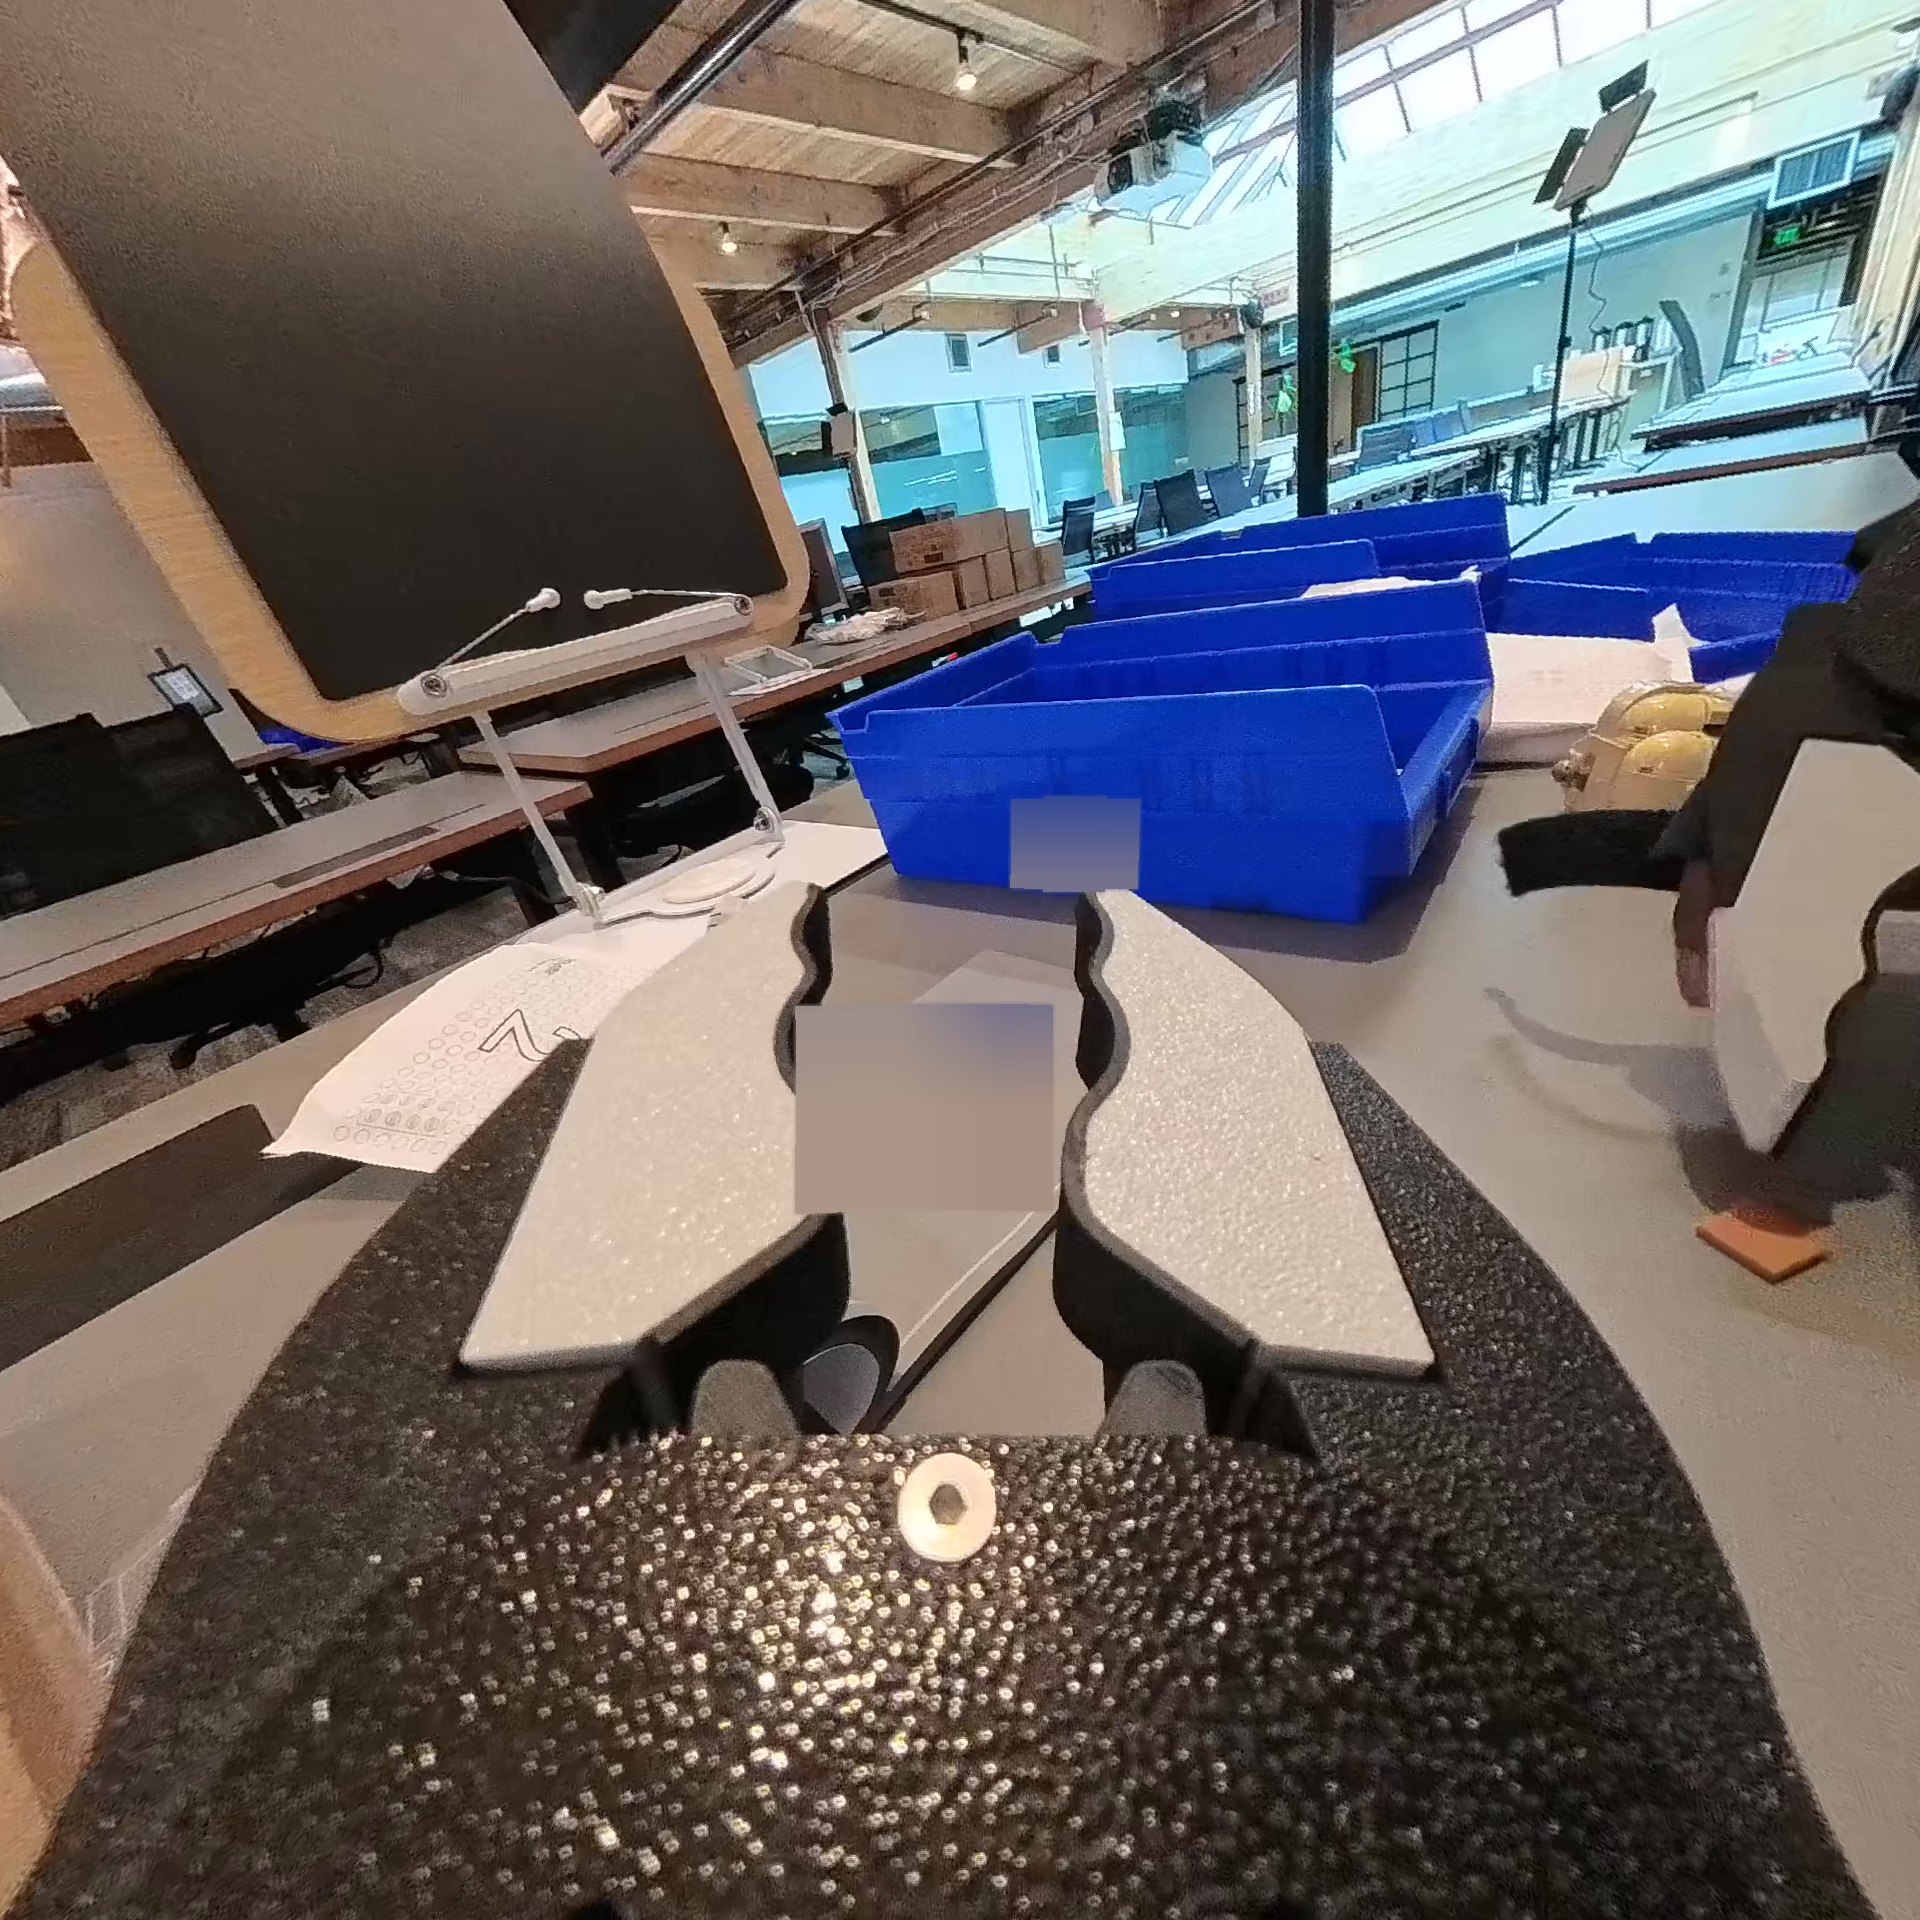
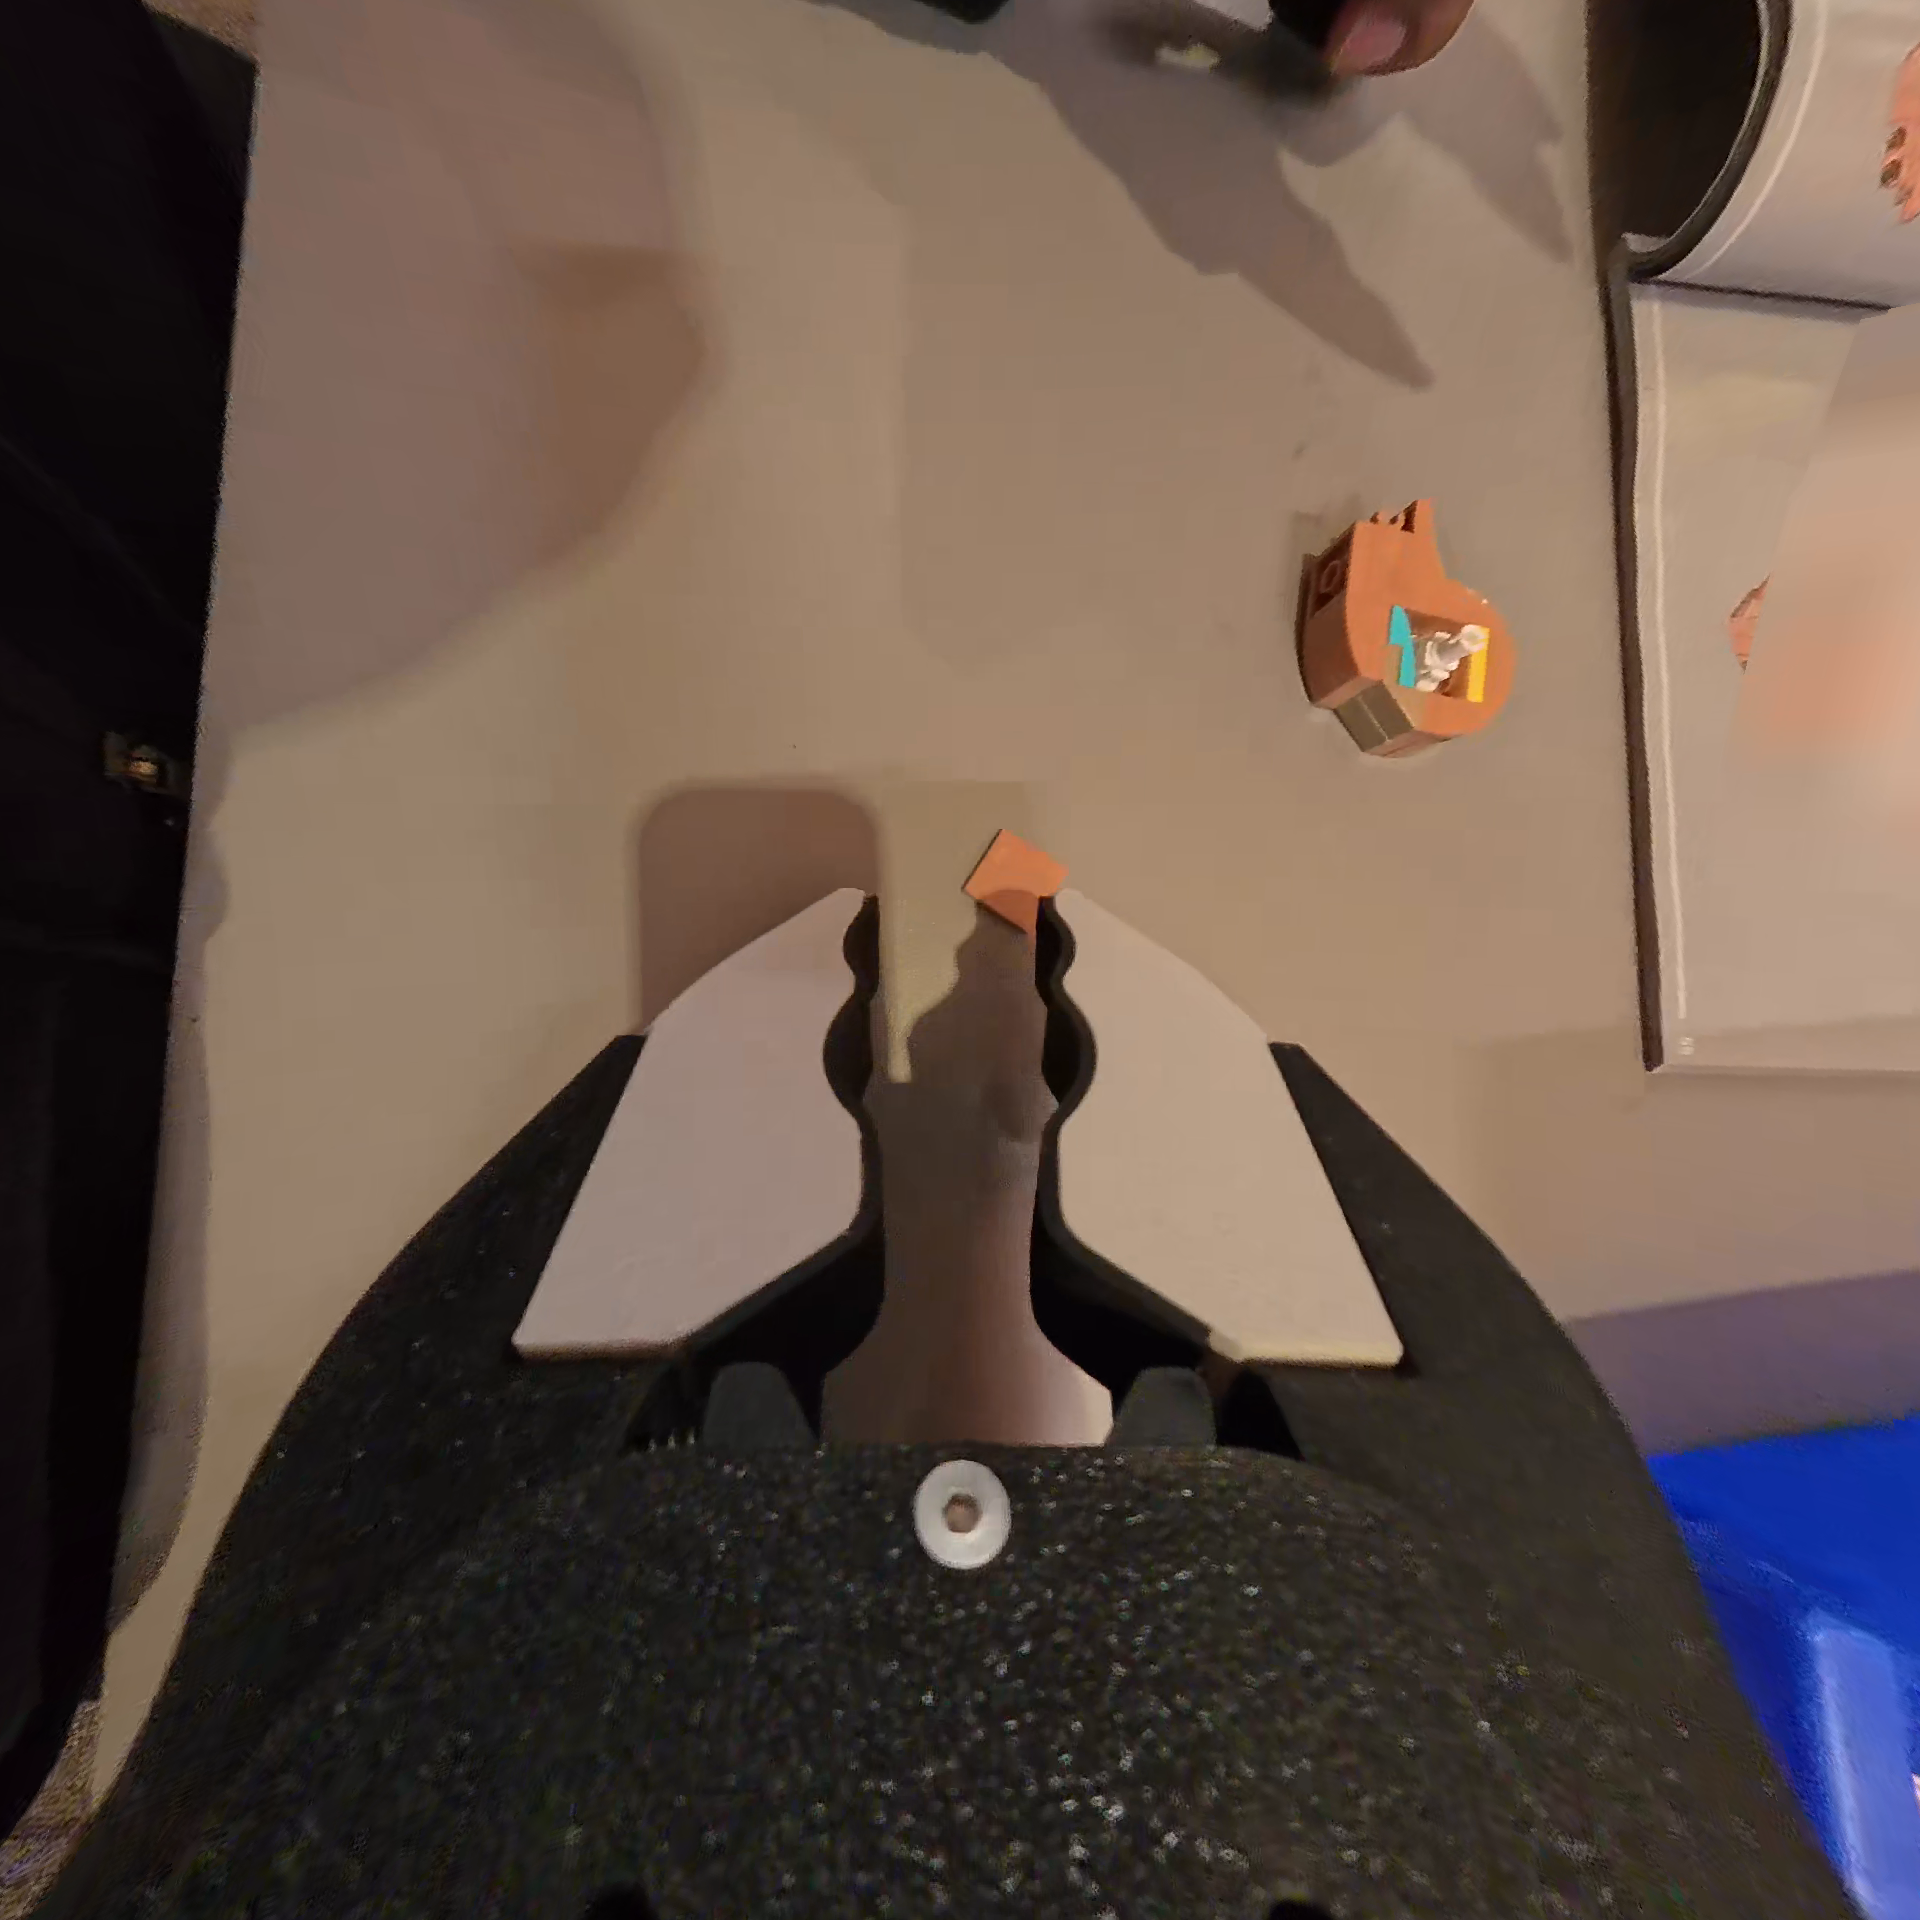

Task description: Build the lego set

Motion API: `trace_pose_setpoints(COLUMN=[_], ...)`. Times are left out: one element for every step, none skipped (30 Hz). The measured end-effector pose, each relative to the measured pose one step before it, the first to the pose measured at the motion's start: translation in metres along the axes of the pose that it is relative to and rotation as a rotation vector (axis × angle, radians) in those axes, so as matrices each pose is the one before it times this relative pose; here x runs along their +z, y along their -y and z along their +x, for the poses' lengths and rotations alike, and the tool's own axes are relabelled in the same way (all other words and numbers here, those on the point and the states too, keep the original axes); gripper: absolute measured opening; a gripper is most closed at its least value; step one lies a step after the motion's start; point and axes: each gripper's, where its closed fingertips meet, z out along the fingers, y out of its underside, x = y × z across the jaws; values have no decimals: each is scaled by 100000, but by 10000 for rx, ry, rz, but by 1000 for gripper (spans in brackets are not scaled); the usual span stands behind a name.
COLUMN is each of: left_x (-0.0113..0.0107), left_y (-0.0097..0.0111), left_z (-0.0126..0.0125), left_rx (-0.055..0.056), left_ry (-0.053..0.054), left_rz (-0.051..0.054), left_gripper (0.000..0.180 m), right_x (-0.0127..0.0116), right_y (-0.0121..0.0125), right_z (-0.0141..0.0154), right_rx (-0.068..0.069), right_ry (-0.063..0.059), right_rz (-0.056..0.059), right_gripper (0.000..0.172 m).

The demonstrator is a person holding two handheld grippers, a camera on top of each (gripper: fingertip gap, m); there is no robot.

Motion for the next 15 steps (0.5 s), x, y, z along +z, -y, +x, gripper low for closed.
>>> trace_pose_setpoints(left_x=[16,16,5,15,13,-3,5,10,10,23,29,43,45,71,77], left_y=[-3,5,-4,-13,-47,-26,-2,-27,-22,-40,-49,-63,-76,-87,-78], left_z=[28,22,30,2,-13,-23,-29,-27,-15,6,0,9,-10,5,28], left_rx=[10,11,9,5,-3,-16,-28,-30,-24,-11,3,14,11,-1,-4], left_ry=[-5,-3,-4,1,3,4,7,0,1,2,4,8,15,6,-3], left_rz=[2,0,0,-10,-17,-8,5,3,-3,-5,-13,-11,-18,-24,-19], left_gripper=[45,45,45,45,45,45,45,45,45,45,45,45,45,45,45], right_x=[-548,-762,-997,-1253,-1462,-1603,-1663,-1609,-1452,-1206,-838,-423,3,434,877], right_y=[146,208,166,141,75,-12,-145,-245,-243,-247,-345,-492,-601,-631,-646], right_z=[-22,56,263,536,824,1158,1447,1645,1797,1834,1756,1772,1989,2208,2205], right_rx=[44,56,44,37,47,66,76,63,49,73,97,85,60,80,128], right_ry=[83,88,19,-85,-181,-289,-368,-414,-447,-381,-258,-198,-274,-363,-288], right_rz=[180,220,202,188,167,120,50,-14,1,24,-40,-156,-282,-357,-424], right_gripper=[29,31,32,33,33,33,32,32,32,32,32,32,32,31,31])
